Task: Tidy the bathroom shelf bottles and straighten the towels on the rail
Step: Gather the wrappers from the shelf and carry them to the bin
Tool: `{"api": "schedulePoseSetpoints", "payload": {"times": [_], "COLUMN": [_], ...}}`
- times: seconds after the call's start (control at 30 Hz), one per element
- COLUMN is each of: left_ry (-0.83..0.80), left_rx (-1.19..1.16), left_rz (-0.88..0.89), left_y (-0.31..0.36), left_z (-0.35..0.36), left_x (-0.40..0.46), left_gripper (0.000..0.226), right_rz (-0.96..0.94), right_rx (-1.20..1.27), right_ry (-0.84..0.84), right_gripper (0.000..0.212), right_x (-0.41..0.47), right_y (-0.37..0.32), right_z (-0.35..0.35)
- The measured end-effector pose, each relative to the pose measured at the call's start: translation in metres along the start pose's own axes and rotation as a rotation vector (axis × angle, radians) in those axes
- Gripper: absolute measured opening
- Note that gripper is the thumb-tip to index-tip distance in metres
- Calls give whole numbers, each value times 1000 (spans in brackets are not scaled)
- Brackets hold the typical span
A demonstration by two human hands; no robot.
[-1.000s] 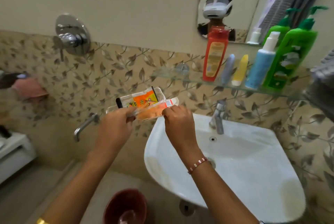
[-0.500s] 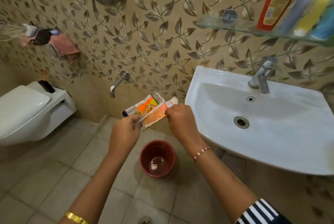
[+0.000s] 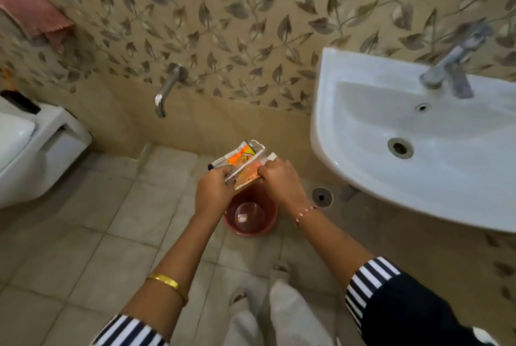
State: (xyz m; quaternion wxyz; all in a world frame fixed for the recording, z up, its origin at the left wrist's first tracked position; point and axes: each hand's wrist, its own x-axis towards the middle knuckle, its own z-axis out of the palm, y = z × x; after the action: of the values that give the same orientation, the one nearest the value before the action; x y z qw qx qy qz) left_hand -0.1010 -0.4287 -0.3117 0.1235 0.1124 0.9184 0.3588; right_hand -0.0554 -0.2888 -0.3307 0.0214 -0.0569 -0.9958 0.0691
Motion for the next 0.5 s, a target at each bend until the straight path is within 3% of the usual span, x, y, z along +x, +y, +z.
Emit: {"api": "schedulePoseSetpoints", "payload": {"times": [0.2, 0.33, 0.5], "left_ry": [-76, -128, -109], "left_rx": [-51, -138, -345], "left_rz": [-200, -369, -644], "left_y": [-62, -114, -169], "left_z": [60, 107, 162], "left_x": [24, 34, 51], "left_gripper": [23, 22, 8], "right_rz": [50, 211, 445], "right_rx": [107, 268, 332], "right_ry": [-133, -445, -468], "right_gripper": [22, 33, 23], "right_x": [14, 8, 7], "right_y": [8, 19, 37], "right_z": [76, 150, 241]}}
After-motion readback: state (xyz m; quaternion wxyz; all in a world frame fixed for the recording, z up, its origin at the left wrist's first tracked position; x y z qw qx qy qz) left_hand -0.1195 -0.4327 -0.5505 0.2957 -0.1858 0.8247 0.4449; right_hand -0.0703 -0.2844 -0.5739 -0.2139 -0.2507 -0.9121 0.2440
